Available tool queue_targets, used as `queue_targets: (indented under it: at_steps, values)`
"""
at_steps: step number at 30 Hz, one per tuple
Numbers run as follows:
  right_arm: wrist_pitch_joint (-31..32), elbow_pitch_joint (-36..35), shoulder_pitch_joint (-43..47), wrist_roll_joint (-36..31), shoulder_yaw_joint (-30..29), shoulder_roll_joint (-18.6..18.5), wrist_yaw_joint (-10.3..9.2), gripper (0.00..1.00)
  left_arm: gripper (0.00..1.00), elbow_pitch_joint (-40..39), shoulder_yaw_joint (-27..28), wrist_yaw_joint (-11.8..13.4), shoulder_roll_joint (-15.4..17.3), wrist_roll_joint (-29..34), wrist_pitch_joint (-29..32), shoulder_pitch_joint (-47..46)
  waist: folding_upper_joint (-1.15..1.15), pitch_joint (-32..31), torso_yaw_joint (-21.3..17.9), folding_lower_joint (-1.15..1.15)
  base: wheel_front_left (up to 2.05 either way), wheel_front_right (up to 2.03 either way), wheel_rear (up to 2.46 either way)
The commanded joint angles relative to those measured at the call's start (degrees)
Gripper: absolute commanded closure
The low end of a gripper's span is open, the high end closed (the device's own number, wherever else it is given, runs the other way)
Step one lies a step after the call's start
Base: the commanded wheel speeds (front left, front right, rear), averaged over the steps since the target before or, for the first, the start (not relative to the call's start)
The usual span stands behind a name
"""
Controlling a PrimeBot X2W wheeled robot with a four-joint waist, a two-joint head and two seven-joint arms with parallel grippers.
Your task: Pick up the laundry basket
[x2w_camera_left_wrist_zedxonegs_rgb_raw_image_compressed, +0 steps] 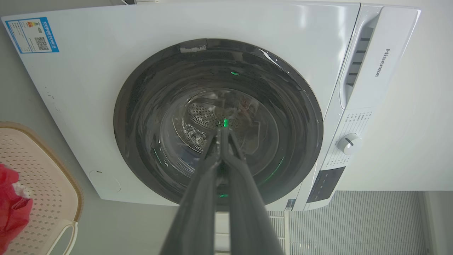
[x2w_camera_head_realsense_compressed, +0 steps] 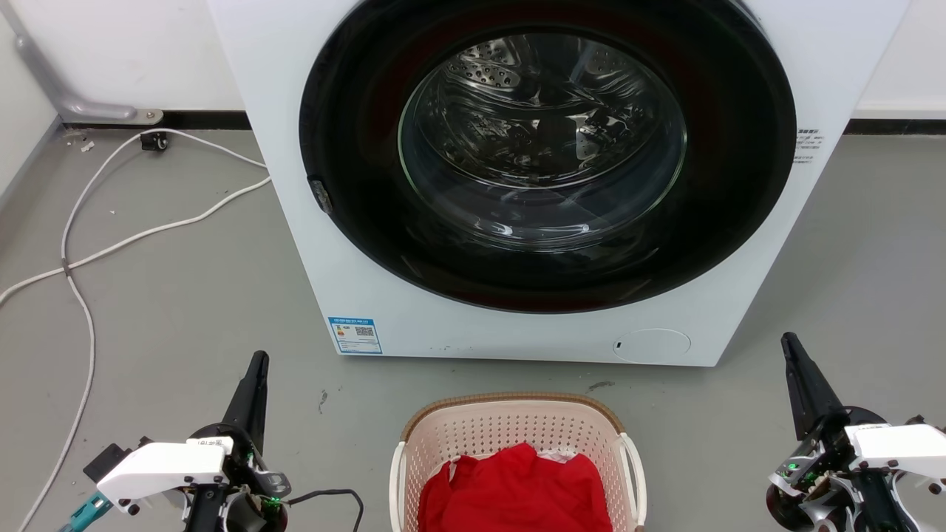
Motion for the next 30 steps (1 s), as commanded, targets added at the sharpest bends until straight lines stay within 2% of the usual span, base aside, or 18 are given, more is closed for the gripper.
queue_targets:
  at_steps: [1, 19, 20, 25, 30]
  values:
    - [0.2, 0.1, -0.6, -0.2, -0.1, 0.2, -0.02, 1.00, 1.00, 0.0, 0.2, -0.2, -0.1, 0.1, 0.0, -0.5, 0.00, 0.0, 0.0, 0.00, 0.00, 0.00, 0.00]
    - [0.0, 0.0, 0.0, 0.0, -0.1, 0.0, 0.00, 1.00, 1.00, 0.0, 0.0, 0.0, -0.1, 0.2, 0.0, 0.0, 0.00, 0.0, 0.0, 0.00, 0.00, 0.00, 0.00]
    - [0.0, 0.6, 0.4, 0.0, 0.0, 0.1, 0.00, 0.00, 0.00, 0.6, 0.0, 0.0, -0.1, 0.2, 0.0, 0.3, 0.00, 0.0, 0.0, 0.00, 0.00, 0.00, 0.00]
    - [-1.2, 0.7, 1.2, -0.7, 0.2, 0.1, -0.01, 0.00, 0.00, 0.2, -0.2, 0.0, -0.2, 0.9, -1.2, 1.1, 0.00, 0.0, 0.0, 0.00, 0.00, 0.00, 0.00]
    - [-2.7, -0.1, 1.5, -4.8, -0.1, 0.1, -0.01, 0.00, 0.00, -0.7, 0.3, 0.1, -0.2, 4.7, -2.6, 1.2, 0.00, 0.1, -0.1, 0.00, 0.00, 0.00, 0.00]
